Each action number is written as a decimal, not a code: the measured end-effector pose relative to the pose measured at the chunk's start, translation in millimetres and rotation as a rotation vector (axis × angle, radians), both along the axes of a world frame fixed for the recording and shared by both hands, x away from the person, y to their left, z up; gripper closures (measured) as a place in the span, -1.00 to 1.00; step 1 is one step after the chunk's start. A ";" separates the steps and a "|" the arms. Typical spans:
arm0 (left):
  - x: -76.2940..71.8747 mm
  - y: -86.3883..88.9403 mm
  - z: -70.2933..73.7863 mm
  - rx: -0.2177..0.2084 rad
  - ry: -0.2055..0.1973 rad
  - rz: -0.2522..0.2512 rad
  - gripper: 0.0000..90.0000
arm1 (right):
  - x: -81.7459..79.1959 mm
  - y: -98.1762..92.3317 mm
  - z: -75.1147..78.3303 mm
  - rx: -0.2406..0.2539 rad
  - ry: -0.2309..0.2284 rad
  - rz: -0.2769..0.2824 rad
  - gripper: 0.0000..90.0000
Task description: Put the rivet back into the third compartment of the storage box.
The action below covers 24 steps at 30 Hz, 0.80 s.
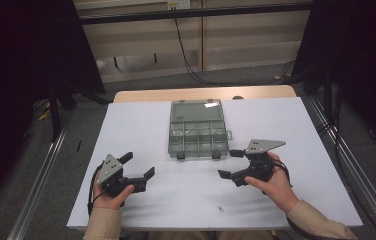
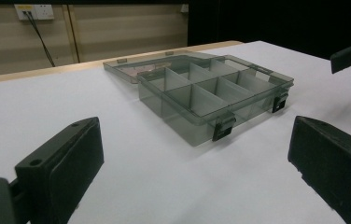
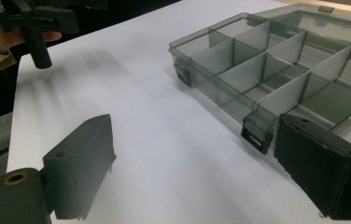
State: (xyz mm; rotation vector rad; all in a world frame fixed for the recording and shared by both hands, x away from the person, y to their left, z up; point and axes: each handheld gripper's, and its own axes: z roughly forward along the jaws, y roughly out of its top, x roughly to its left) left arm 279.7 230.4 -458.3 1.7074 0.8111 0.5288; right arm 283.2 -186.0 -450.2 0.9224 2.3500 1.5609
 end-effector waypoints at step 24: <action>0.3 -1.7 0.9 0.000 0.000 0.001 -0.93 | -29.9 1.7 -17.6 -0.066 0.015 0.073 -0.75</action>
